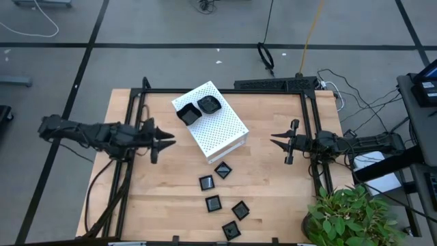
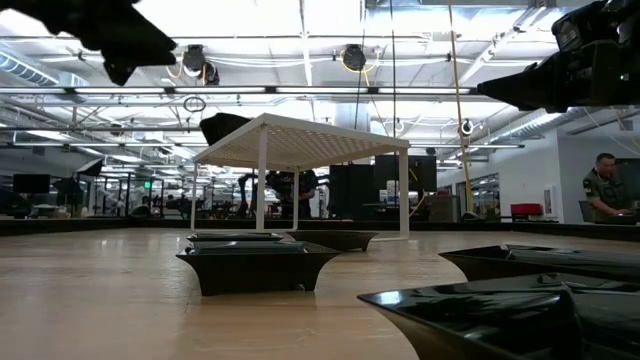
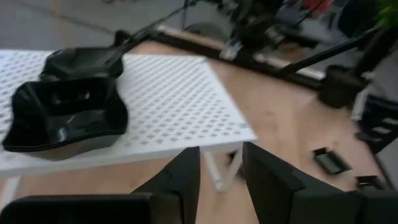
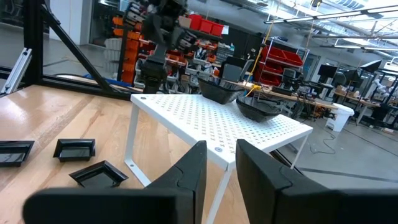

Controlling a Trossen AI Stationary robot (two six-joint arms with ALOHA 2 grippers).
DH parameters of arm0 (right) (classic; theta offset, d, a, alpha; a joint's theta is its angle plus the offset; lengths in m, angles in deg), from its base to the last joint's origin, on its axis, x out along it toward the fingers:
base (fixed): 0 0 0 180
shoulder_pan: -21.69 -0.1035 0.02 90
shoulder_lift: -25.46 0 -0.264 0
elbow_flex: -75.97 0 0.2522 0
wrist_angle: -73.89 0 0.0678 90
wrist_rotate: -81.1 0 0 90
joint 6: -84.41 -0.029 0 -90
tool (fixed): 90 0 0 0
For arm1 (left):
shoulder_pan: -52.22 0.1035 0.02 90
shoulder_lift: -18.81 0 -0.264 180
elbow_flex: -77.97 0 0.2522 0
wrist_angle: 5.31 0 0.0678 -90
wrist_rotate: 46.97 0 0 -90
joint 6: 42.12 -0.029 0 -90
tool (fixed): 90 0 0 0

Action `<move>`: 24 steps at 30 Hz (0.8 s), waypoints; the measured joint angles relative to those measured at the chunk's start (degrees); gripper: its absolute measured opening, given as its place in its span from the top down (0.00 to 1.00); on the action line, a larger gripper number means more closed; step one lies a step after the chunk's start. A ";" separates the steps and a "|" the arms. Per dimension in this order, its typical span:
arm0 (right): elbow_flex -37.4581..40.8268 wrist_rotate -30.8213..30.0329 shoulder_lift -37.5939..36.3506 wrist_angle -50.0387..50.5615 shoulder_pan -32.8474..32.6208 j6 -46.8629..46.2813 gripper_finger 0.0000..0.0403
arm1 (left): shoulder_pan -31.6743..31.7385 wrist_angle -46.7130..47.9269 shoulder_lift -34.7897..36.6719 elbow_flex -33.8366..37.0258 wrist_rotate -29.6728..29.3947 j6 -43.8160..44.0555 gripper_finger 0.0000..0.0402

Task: Pick & Place Mini shaped plates
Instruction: Put the square plate on the shelf

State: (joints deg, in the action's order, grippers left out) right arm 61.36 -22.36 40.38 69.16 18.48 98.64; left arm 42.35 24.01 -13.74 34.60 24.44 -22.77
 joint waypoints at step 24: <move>-0.01 0.00 0.00 -0.03 0.00 0.17 0.82 | -9.87 -2.05 16.08 12.69 -11.06 -5.60 0.70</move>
State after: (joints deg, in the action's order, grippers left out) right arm 61.35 -22.36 40.38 69.13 18.48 98.81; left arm 32.48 21.96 2.34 47.28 13.38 -28.38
